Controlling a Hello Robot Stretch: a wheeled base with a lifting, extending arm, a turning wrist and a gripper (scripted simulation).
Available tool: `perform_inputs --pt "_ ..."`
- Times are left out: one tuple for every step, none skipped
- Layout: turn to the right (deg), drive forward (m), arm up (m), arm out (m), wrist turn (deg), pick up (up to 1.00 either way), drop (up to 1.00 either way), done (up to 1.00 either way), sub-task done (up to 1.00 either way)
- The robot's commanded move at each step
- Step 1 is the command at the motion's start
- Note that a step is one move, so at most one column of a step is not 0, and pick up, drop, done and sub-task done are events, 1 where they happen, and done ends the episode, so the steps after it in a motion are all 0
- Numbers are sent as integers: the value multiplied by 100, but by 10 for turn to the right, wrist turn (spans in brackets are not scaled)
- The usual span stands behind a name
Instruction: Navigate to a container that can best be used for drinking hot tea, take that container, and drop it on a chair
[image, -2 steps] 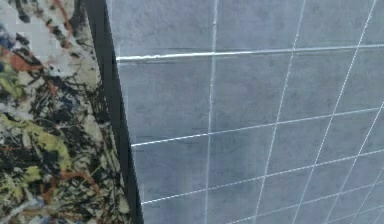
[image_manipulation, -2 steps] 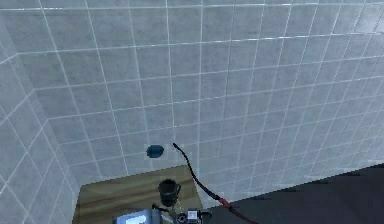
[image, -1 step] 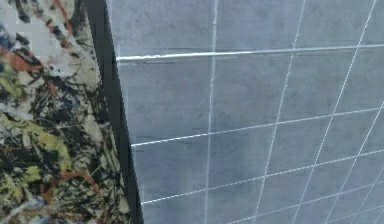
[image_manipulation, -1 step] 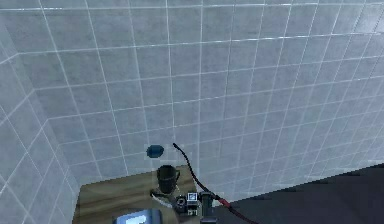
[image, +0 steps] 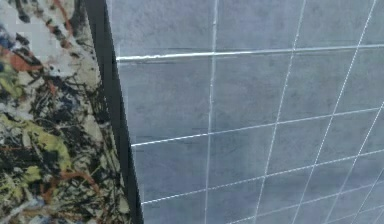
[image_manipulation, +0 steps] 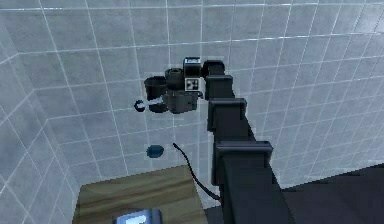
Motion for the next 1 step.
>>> perform_inputs --pt "0 0 0 0 -450 0 0 0 0"
